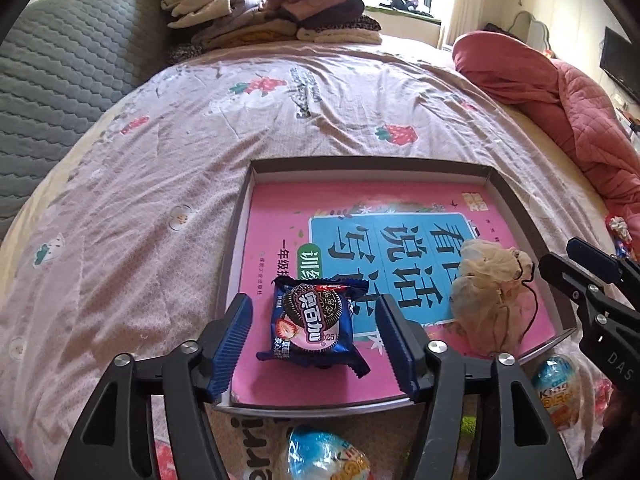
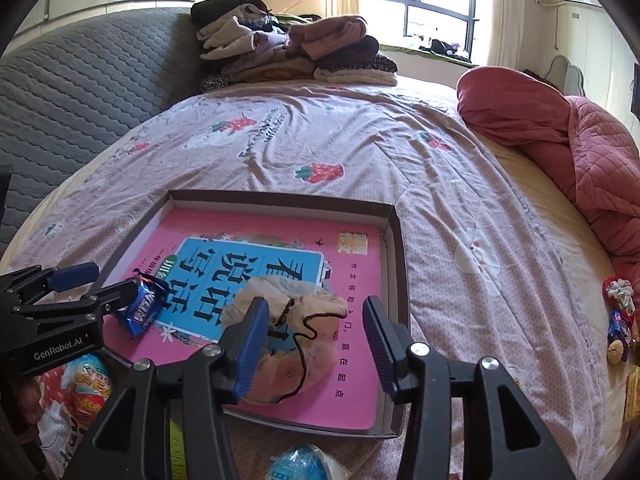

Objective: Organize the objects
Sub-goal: 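Lower and release cookie pack in tray while right gripper releases mesh bag there, then withdraw both open grippers from the tray back toward the loose items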

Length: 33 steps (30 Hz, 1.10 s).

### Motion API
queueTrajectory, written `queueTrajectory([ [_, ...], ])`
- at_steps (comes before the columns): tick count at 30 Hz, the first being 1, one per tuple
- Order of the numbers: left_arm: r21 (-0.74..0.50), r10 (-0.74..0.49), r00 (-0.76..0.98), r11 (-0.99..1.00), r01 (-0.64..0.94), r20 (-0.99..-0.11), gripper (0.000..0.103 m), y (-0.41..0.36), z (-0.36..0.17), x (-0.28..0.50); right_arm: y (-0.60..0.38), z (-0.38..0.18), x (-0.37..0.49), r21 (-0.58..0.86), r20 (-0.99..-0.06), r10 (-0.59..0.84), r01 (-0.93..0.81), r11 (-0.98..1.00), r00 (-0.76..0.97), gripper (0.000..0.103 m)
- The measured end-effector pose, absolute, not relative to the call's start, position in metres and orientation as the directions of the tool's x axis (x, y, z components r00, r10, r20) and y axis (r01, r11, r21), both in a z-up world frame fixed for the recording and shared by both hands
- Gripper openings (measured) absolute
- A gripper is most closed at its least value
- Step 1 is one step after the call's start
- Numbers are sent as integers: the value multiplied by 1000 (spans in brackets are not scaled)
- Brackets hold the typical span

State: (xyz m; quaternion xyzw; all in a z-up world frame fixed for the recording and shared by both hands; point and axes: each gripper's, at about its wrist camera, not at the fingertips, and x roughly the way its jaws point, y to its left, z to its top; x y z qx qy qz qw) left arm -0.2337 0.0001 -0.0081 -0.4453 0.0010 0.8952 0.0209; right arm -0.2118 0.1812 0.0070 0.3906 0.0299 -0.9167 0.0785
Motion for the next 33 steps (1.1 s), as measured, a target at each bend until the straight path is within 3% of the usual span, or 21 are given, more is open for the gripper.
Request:
queueTrajectory([
  [33,24,-17,-747,-1000,0,-665,71,13,56,-129,171,93,-125,-11,-516,-197,237,-972,-834,52],
])
